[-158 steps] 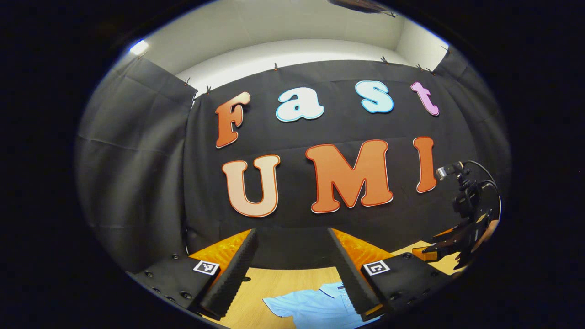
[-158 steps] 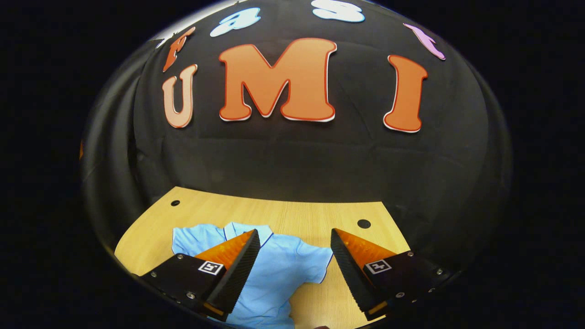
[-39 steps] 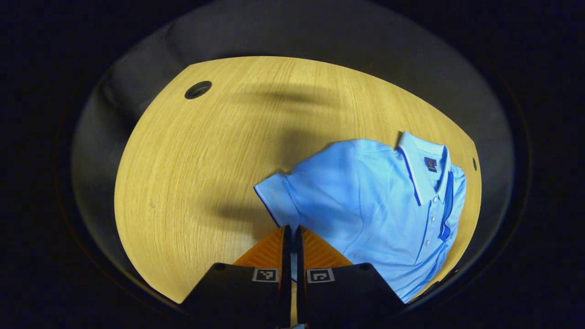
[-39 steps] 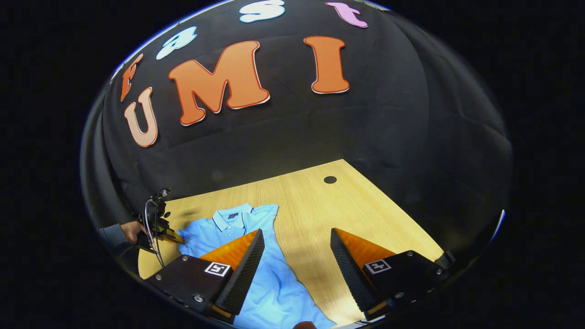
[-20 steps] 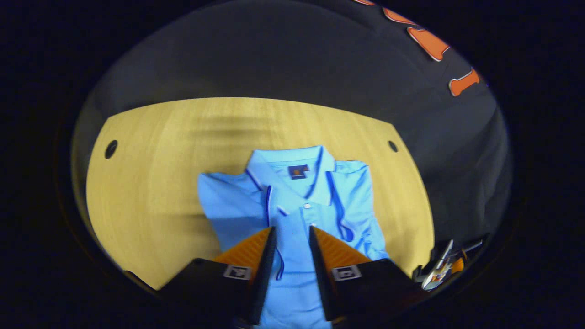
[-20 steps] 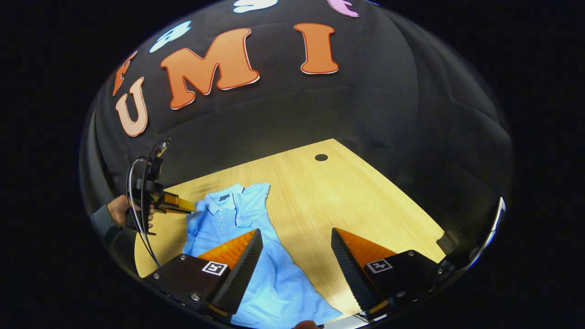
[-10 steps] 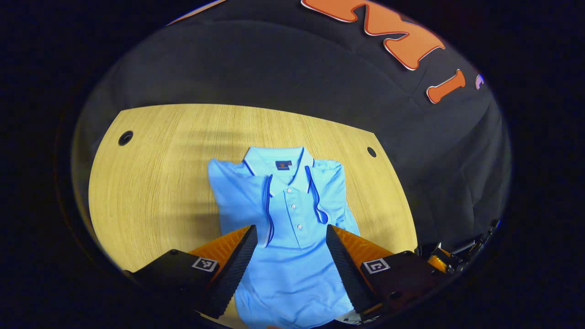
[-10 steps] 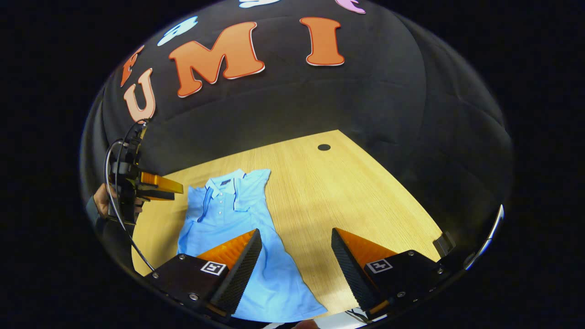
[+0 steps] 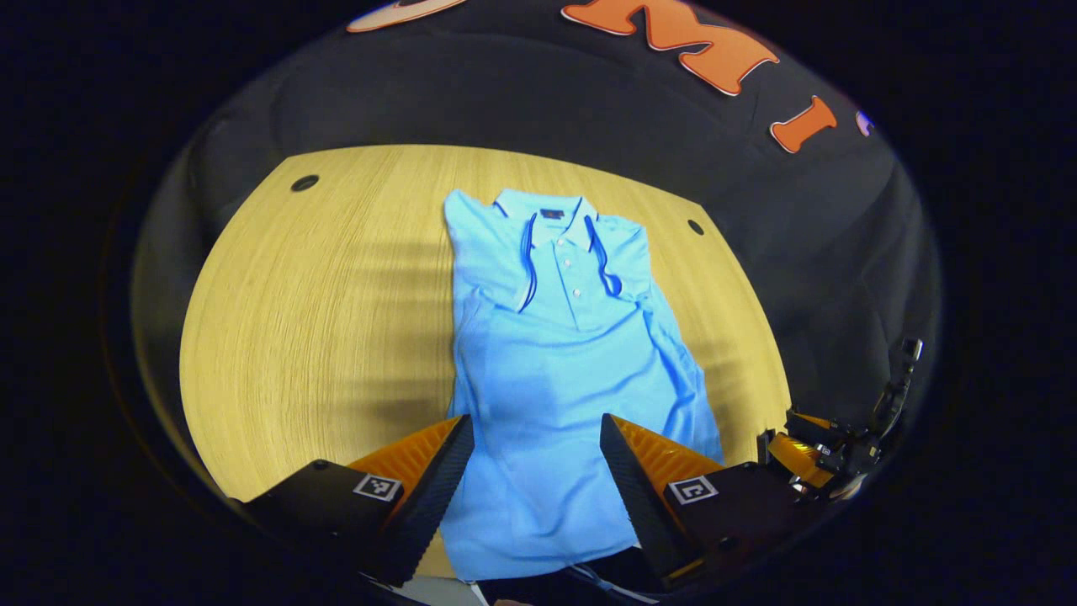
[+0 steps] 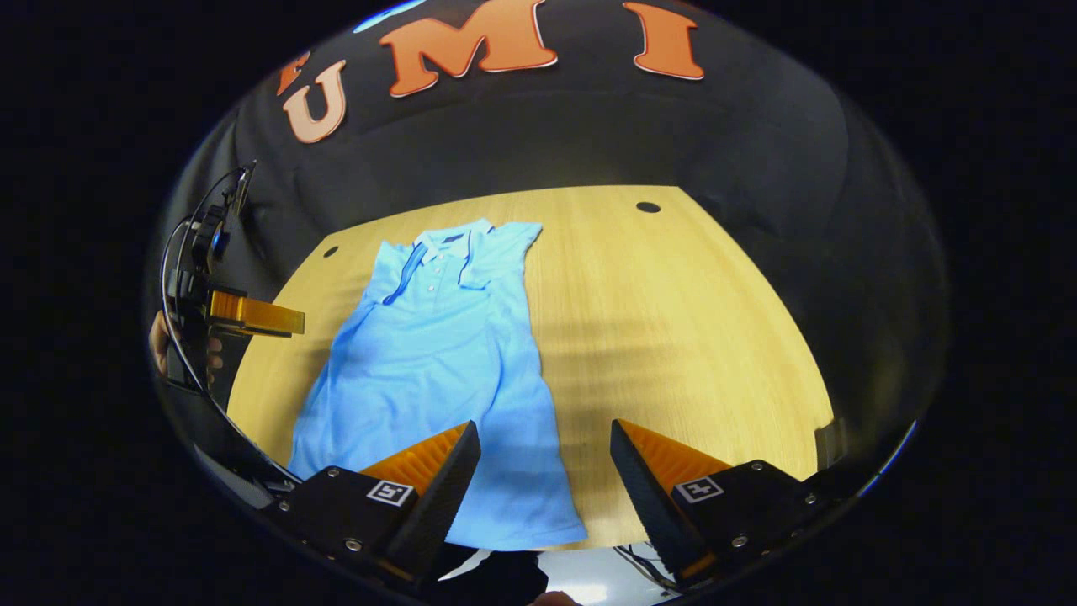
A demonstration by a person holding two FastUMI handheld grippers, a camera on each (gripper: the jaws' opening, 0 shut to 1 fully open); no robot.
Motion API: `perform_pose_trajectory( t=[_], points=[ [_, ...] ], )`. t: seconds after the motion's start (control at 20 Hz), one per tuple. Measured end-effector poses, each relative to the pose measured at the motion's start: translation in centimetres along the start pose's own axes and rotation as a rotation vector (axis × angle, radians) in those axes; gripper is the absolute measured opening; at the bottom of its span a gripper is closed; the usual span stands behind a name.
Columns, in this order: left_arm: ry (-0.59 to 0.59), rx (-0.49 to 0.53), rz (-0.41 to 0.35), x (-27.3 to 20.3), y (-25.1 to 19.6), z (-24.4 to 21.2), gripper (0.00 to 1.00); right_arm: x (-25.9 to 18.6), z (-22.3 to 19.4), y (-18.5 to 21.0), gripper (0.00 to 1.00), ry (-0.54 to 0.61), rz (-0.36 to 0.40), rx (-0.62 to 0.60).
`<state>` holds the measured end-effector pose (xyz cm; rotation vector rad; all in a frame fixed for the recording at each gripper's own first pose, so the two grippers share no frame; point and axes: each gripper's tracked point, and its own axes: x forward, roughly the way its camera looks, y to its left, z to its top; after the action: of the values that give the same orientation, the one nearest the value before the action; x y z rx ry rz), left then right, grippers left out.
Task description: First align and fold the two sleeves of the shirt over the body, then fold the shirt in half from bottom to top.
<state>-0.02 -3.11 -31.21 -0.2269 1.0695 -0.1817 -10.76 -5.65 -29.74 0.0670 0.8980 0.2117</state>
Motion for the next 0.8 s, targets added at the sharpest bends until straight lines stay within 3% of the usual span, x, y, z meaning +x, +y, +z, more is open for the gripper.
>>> perform_pose_trajectory(
  t=[0.4,0.8],
  points=[
    [0.070,-0.008,0.127,-1.5,3.2,-11.3,1.00,0.9,-5.8,-0.3,0.97,0.088,0.006,-0.072],
    [0.115,-0.006,0.193,-2.0,5.9,-17.5,0.99,1.3,-9.2,-0.5,0.97,0.136,-0.012,-0.089]
  ],
)
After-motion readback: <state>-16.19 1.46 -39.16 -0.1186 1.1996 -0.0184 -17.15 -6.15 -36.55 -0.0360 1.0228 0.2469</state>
